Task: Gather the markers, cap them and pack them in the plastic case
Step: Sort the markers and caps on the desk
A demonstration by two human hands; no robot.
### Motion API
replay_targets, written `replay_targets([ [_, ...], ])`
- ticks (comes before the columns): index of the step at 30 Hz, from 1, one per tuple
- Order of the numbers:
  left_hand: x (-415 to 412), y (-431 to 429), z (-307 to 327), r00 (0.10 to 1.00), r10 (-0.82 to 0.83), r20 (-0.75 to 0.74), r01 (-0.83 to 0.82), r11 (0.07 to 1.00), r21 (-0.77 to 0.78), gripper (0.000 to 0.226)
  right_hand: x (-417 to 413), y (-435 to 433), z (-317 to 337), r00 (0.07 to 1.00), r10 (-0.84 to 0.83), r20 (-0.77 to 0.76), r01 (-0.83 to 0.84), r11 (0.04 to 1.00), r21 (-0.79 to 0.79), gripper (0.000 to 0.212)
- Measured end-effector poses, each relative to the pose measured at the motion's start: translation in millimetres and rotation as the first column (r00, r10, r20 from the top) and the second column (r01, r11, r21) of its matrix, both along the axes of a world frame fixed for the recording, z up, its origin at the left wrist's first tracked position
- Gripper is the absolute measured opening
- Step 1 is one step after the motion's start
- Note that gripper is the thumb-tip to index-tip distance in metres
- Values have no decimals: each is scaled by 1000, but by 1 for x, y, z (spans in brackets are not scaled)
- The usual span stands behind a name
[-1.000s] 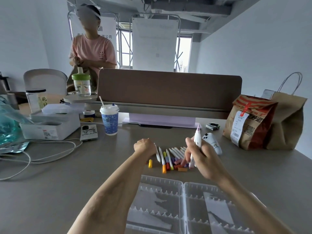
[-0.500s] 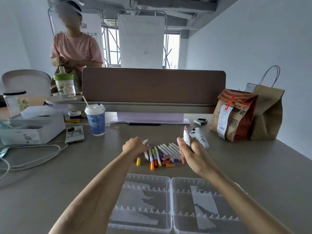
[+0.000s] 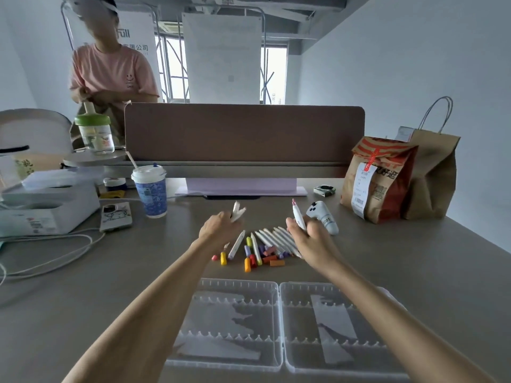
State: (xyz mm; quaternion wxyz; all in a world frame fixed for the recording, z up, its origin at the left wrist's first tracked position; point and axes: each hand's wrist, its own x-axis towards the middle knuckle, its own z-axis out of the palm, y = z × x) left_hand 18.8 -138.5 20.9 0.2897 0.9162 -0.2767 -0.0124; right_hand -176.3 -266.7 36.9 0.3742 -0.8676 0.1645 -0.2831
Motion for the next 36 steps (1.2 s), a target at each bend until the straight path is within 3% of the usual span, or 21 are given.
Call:
replay_targets([
  [2, -10, 12, 3, 999, -38, 25, 43, 964, -263, 39, 12, 4, -2, 1000, 7, -28, -7, 1000, 12, 39],
  [5, -31, 34, 7, 986, -169, -14, 135, 833, -536, 37, 37, 11, -5, 987, 48, -153, -43, 998, 38, 33],
  [8, -47, 54, 6, 964, -265, -21, 185, 724, -664, 27, 65, 15, -10, 954, 3, -298, -26, 997, -73, 27],
  [11, -53, 65, 2, 943, -328, -61, 201, 706, -679, 27, 80, 20, -11, 912, -86, -401, 7, 981, -195, 26],
  [17, -45, 54, 4, 986, -137, -97, 48, 784, -619, 35, 95, 23, -7, 843, -129, -522, -9, 967, -253, 23],
  [20, -36, 41, 4, 993, -67, -99, 1, 834, -551, 37, 97, 18, -2, 867, -121, -483, 31, 981, -189, 34],
  [22, -29, 31, 2, 995, -35, -95, -7, 912, -410, 32, 90, 10, 2, 920, -89, -382, 68, 995, -68, 43],
  [25, -22, 17, 0, 1000, 19, -15, -20, 997, -68, 27, 64, -4, 10, 952, -88, -292, 108, 993, 54, 40],
  [29, -22, 4, 2, 999, 33, 6, -33, 974, 224, 47, 36, -27, 6, 959, -87, -269, 131, 980, 152, 45],
  [33, -20, -8, 3, 997, 13, -72, 8, 961, 278, 48, 20, -43, 0, 976, -77, -205, 111, 981, 160, 30],
  [36, -20, -12, 9, 989, 8, -149, 40, 948, 316, 48, 17, -46, 1, 978, -60, -200, 76, 994, 75, 25],
])
